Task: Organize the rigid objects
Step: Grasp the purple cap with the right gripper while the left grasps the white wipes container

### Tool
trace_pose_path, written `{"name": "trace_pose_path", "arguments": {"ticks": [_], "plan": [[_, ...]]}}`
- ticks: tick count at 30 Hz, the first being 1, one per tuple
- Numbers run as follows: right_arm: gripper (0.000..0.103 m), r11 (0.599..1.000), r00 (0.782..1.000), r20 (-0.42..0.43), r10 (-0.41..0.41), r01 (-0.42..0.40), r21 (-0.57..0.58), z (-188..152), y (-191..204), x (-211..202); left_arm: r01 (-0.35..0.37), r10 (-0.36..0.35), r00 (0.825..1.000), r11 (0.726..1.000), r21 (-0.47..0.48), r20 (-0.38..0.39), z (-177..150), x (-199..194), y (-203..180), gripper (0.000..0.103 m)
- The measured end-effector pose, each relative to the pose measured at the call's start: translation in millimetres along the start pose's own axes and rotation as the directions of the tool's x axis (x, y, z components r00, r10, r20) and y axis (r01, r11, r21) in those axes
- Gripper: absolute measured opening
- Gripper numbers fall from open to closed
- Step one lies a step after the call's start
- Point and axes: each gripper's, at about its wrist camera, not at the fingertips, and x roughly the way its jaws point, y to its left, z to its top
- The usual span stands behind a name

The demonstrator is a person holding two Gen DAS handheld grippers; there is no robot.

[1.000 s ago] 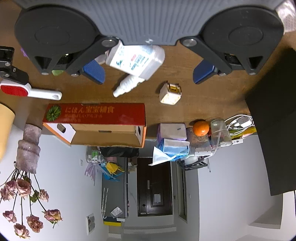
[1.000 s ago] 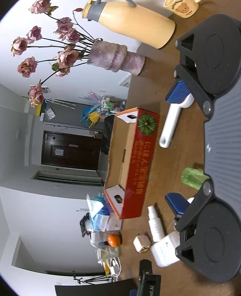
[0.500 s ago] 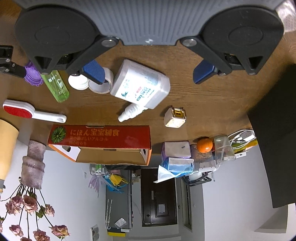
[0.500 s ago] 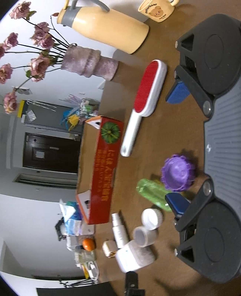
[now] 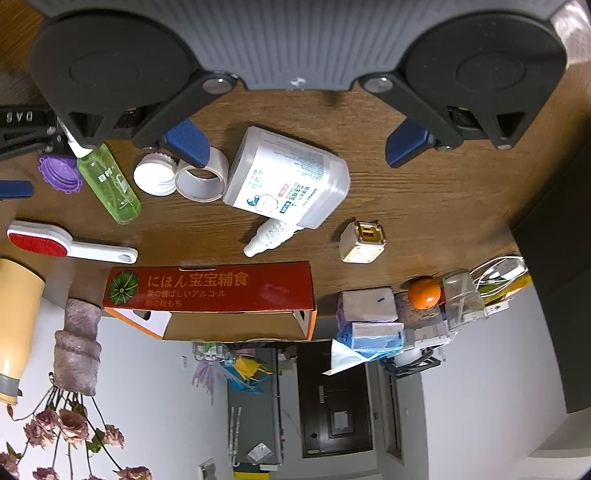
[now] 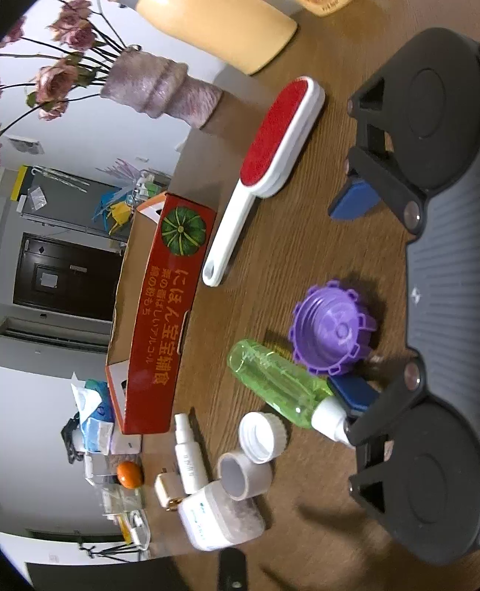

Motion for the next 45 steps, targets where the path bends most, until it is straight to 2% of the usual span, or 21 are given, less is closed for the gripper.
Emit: {"name": "trace_pose_path", "arguments": {"ticks": [2, 3, 5, 16, 23, 28, 35, 39, 41, 45], "plan": [[0.069, 0.999, 0.999, 0.011, 0.036, -0.036, 0.023, -1, -4, 1, 0.009, -0.009, 1.000, 1.000, 0.015, -0.001, 1, 4, 1, 0.103], [0.052, 0.997, 0.998, 0.016, 0.060, -0.061, 0.039, -1, -6, 1, 0.012, -0.012, 1.000, 1.000, 0.021, -0.002, 2, 5, 2, 0.103], [0.052, 0.996, 0.997, 0.020, 0.072, -0.073, 0.058, -1, -9, 2, 0.020, -0.020, 1.000, 0.999, 0.037, -0.002, 3, 8, 4, 0.103], [0.052, 0.988, 0.995, 0.095, -0.013, -0.002, 0.156, -3, -21, -4, 0.063, -0.061, 0.998, 0.990, 0.126, -0.019, 12, 30, 9, 0.103], [0.052, 0.982, 0.994, 0.105, -0.036, 0.015, 0.189, -3, -26, -3, 0.105, -0.099, 0.994, 0.980, 0.169, -0.044, 18, 50, 6, 0.103], [0.052, 0.980, 0.994, 0.104, -0.040, 0.019, 0.197, -3, -26, -1, 0.120, -0.112, 0.992, 0.981, 0.151, -0.065, 19, 65, 6, 0.103], [0.052, 0.980, 0.993, 0.105, -0.050, 0.029, 0.195, -4, -25, 0, 0.155, -0.149, 0.984, 0.986, 0.054, -0.101, 14, 82, 16, 0.103], [0.052, 0.981, 0.993, 0.110, -0.051, 0.029, 0.193, -4, -25, -1, 0.153, -0.147, 0.985, 0.986, 0.069, -0.084, 13, 79, 14, 0.095], [0.052, 0.981, 0.993, 0.110, -0.050, 0.028, 0.192, -4, -25, -1, 0.159, -0.152, 0.985, 0.984, 0.079, -0.086, 12, 78, 12, 0.088], [0.052, 0.981, 0.992, 0.115, -0.050, 0.027, 0.192, -4, -25, -2, 0.156, -0.149, 0.986, 0.984, 0.084, -0.079, 11, 75, 10, 0.085]]}}
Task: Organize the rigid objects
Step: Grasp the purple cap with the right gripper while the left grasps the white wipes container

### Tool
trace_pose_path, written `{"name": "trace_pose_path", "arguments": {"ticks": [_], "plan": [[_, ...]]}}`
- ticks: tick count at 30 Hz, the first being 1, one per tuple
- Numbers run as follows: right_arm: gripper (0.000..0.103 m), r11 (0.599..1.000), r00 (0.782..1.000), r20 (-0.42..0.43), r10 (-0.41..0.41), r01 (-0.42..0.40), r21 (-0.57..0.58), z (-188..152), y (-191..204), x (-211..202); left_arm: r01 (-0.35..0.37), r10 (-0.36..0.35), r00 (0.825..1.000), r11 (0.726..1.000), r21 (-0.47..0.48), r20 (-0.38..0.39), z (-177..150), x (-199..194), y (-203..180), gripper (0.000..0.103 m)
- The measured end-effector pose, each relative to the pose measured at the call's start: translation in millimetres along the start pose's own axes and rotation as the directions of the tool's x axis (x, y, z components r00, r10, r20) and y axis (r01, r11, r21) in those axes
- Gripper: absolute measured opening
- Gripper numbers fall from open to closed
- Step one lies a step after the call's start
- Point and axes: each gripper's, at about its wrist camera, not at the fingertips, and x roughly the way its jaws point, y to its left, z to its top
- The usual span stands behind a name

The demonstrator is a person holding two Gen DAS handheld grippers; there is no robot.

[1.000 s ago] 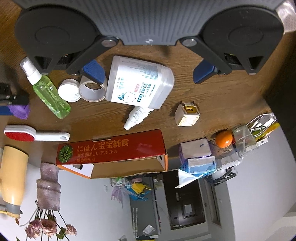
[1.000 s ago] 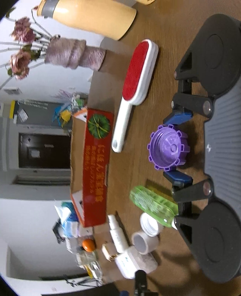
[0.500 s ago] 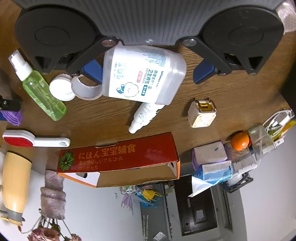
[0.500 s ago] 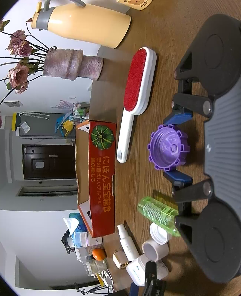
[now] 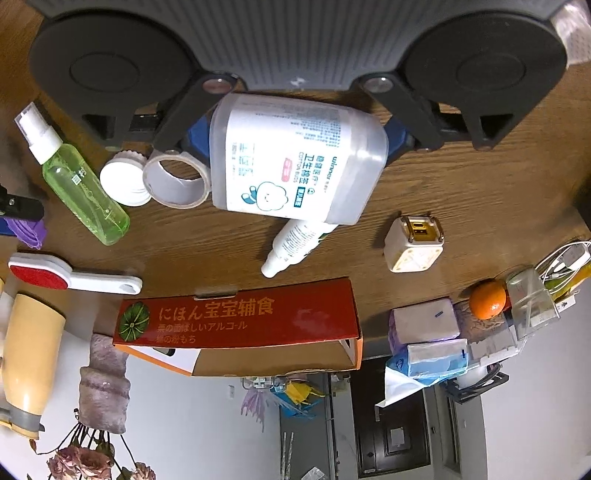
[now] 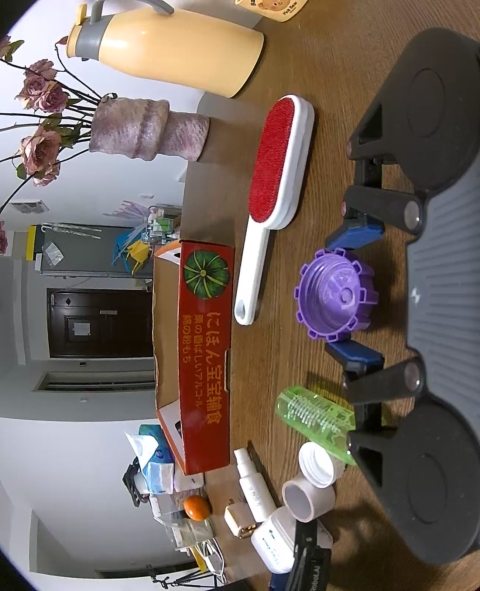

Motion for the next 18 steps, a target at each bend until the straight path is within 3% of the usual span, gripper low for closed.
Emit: {"name": "trace_pose_path", "arguments": {"ticks": [18], "plan": [[0.052, 1.000, 0.999, 0.032, 0.008, -0.009, 0.008, 1, 0, -6, -0.031, 0.037, 0.995, 0.998, -0.058, 0.090, -7, -32, -5, 0.084]]}}
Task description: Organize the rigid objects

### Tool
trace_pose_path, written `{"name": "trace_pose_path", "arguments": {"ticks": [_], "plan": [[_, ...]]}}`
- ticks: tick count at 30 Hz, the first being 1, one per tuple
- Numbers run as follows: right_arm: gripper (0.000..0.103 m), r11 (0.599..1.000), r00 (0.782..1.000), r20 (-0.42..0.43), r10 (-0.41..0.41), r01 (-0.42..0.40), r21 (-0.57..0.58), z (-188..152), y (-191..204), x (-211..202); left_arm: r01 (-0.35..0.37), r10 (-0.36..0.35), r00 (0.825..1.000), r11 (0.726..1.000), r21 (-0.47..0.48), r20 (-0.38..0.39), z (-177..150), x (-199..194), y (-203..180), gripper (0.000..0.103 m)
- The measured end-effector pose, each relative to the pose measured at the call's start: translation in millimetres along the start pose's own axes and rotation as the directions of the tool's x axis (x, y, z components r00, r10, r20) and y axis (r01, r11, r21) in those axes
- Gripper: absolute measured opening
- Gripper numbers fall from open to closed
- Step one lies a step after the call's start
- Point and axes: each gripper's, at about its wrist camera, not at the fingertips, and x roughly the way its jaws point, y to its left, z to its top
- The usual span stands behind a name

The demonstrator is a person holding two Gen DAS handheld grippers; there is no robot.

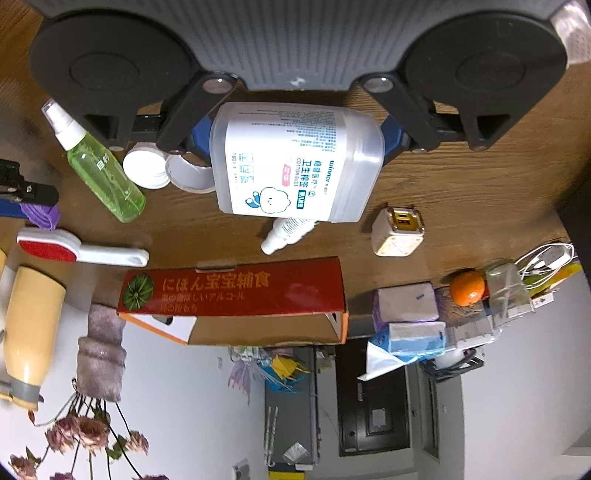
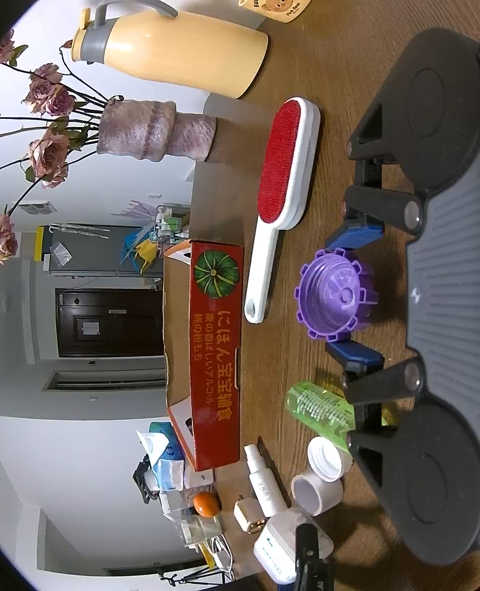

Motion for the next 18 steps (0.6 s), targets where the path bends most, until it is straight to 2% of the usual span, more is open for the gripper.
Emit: {"name": "trace_pose_path", "arguments": {"ticks": [8, 18], "plan": [[0.052, 1.000, 1.000, 0.024, 0.008, -0.008, 0.003, 4, -1, -6, -0.044, 0.046, 0.998, 0.998, -0.042, 0.049, 3, -16, -1, 0.084], [0.052, 0.999, 0.997, 0.077, 0.027, -0.025, -0.027, 20, 1, -20, -0.026, 0.032, 0.994, 0.998, -0.062, 0.102, 20, -29, -12, 0.084]]}}
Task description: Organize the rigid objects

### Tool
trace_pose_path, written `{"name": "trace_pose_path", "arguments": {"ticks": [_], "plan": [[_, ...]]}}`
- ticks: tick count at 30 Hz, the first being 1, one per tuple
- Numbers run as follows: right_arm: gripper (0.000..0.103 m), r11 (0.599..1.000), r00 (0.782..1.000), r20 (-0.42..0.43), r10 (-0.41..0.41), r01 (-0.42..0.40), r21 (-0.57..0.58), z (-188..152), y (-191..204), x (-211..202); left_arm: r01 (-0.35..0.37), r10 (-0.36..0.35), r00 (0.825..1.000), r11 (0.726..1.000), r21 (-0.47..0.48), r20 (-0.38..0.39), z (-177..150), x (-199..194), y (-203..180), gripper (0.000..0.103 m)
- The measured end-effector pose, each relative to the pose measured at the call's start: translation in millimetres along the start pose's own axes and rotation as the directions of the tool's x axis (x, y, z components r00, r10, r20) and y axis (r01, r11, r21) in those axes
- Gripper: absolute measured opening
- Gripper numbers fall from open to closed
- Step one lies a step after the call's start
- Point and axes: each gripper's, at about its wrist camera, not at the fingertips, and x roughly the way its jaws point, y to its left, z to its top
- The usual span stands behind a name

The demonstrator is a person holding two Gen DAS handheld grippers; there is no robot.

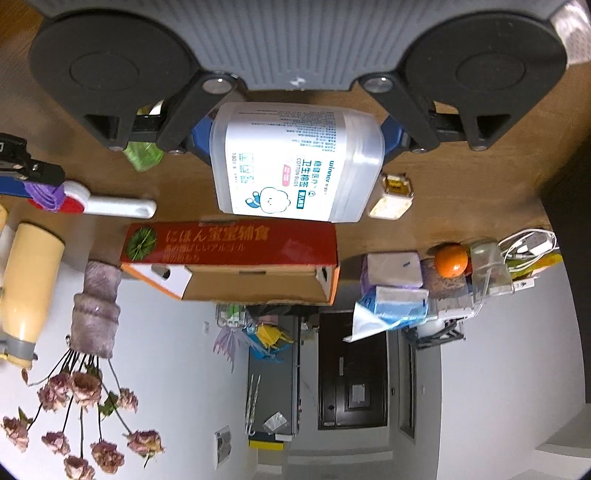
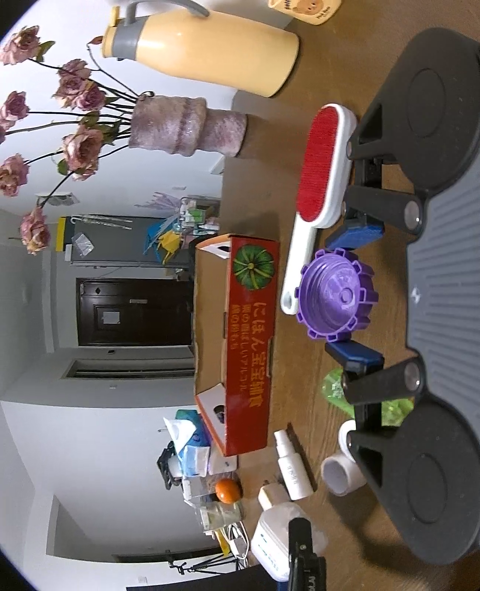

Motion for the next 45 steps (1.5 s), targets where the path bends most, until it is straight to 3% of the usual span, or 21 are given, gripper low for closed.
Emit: {"name": "trace_pose_path", "arguments": {"ticks": [22, 45], "plan": [[0.052, 0.999, 0.991, 0.128, 0.031, -0.028, -0.027, 59, 14, 1, 0.001, 0.006, 0.994, 0.998, -0.068, 0.111, 59, 4, -26, 0.084], [0.052, 0.999, 0.989, 0.149, 0.027, -0.032, 0.031, 109, 12, 68, -0.054, 0.068, 0.985, 0.994, -0.095, 0.156, 106, 62, -41, 0.084]]}}
